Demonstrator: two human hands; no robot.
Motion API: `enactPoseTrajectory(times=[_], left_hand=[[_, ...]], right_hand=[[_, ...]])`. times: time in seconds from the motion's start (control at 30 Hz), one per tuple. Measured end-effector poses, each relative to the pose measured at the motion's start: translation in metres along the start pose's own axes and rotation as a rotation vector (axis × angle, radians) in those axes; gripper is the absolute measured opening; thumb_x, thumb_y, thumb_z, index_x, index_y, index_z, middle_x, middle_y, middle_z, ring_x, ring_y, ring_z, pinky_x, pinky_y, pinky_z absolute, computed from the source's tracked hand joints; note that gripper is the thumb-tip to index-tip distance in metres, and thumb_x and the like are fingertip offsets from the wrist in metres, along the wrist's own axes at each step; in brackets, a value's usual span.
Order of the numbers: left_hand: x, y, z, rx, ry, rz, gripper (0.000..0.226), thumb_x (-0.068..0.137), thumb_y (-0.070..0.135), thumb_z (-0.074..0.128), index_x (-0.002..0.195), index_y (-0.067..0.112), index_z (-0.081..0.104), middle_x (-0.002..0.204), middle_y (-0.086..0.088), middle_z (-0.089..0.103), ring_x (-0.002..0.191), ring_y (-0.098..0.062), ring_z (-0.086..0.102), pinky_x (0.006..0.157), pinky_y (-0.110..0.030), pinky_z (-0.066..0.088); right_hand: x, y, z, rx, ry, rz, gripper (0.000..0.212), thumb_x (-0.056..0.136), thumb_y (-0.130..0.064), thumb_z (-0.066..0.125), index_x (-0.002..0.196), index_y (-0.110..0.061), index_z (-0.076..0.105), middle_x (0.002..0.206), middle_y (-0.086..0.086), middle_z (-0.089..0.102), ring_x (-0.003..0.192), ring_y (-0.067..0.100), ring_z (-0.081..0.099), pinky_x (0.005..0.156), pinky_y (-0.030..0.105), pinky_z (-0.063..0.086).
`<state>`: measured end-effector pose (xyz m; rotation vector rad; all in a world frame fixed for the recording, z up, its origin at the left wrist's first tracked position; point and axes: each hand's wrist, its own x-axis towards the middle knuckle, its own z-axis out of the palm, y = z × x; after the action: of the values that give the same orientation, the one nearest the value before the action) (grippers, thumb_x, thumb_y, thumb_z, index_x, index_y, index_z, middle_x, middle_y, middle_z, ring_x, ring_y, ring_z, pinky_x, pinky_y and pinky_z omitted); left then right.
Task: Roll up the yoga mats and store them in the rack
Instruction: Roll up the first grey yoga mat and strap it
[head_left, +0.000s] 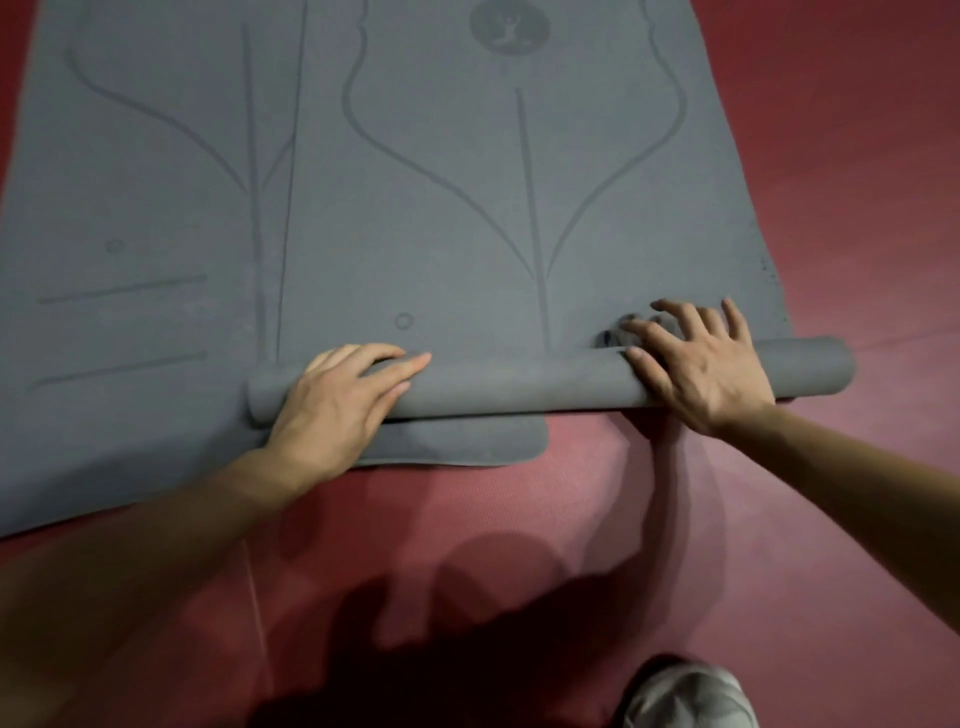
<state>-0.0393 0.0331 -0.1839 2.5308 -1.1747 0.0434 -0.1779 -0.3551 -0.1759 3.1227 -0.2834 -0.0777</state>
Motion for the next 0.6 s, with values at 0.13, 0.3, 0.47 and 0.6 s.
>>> enactPoseTrajectory(times=[0.13, 0.3, 0.47, 0.6], left_hand=[[0.008, -0.007, -0.002, -0.02, -0.112, -0.026, 0.045, 0.105, 0.044, 0.035, 0.139, 0.032, 0.061, 0.132, 0.007, 0.067, 0.116, -0.02, 0.063, 0.105, -0.039, 0.044], [0.016, -0.011, -0.002, -0.01, -0.186, -0.052, 0.054, 0.103, 0.056, 0.028, 0.143, 0.035, 0.057, 0.14, 0.01, 0.063, 0.131, -0.015, 0.057, 0.111, -0.037, 0.038], [0.021, -0.013, -0.006, 0.174, -0.152, 0.003, 0.07, 0.096, 0.07, 0.036, 0.152, 0.03, 0.045, 0.149, 0.001, 0.055, 0.136, -0.026, 0.05, 0.111, -0.042, 0.034], [0.017, -0.005, 0.002, 0.122, 0.025, -0.089, 0.056, 0.097, 0.059, 0.049, 0.137, 0.022, 0.061, 0.139, -0.001, 0.063, 0.128, -0.027, 0.057, 0.109, -0.042, 0.036]], right_hand=[[-0.004, -0.002, -0.005, 0.107, 0.083, 0.053, 0.062, 0.101, -0.068, 0.026, 0.133, -0.029, 0.062, 0.138, 0.009, 0.059, 0.122, 0.039, 0.054, 0.119, 0.061, 0.025], [-0.035, -0.005, 0.001, 0.086, 0.056, -0.07, 0.077, 0.091, -0.075, 0.039, 0.15, -0.027, 0.051, 0.144, 0.007, 0.056, 0.133, 0.035, 0.049, 0.121, 0.064, 0.018], [-0.009, -0.006, 0.005, 0.024, 0.009, -0.022, 0.081, 0.088, -0.084, 0.031, 0.142, -0.028, 0.054, 0.128, 0.004, 0.063, 0.117, 0.035, 0.057, 0.115, 0.06, 0.029], [0.012, 0.004, 0.001, 0.014, -0.017, -0.035, 0.08, 0.088, -0.087, 0.023, 0.135, -0.032, 0.057, 0.121, 0.003, 0.066, 0.111, 0.035, 0.06, 0.108, 0.053, 0.038]])
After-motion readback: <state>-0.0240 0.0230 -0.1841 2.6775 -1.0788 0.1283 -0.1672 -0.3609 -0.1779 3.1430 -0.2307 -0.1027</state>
